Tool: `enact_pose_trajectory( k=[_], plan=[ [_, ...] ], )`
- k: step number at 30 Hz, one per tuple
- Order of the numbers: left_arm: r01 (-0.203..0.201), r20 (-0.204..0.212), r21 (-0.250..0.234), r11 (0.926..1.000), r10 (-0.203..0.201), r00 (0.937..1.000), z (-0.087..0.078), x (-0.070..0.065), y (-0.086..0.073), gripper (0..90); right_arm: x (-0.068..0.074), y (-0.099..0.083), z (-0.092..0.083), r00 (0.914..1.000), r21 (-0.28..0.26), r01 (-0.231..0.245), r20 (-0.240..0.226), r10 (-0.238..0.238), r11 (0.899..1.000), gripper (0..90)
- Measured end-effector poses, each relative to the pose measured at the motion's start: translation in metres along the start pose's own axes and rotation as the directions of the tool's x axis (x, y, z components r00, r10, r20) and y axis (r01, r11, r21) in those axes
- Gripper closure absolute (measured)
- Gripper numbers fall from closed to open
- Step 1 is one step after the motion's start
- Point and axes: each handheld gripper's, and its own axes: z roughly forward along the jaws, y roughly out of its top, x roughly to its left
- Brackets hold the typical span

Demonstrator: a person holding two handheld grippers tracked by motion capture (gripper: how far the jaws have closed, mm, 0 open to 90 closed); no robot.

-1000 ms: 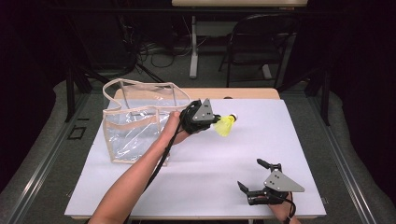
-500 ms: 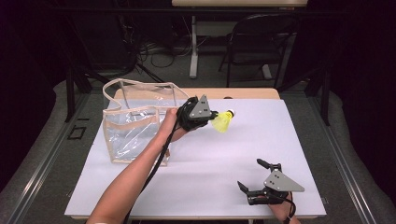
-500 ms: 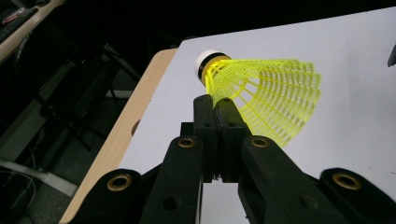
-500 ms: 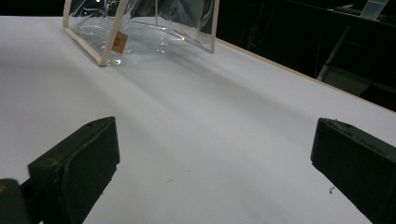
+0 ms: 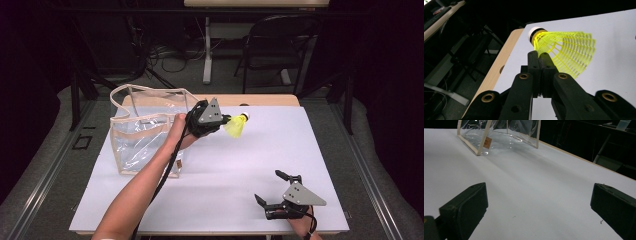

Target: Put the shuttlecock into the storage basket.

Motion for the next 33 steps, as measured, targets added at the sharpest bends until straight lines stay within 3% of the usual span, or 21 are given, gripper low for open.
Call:
enact_pose_trajectory(
  k=[33],
  plan=[
    [0.007, -0.055, -0.030, 0.9995, -0.009, 0.9985, -0.019, 0.014, 0.004, 89.2, 0.000, 0.000, 0.000, 1.0000, 0.000, 0.004, 0.001, -0.004, 1.000, 0.8]
  ],
)
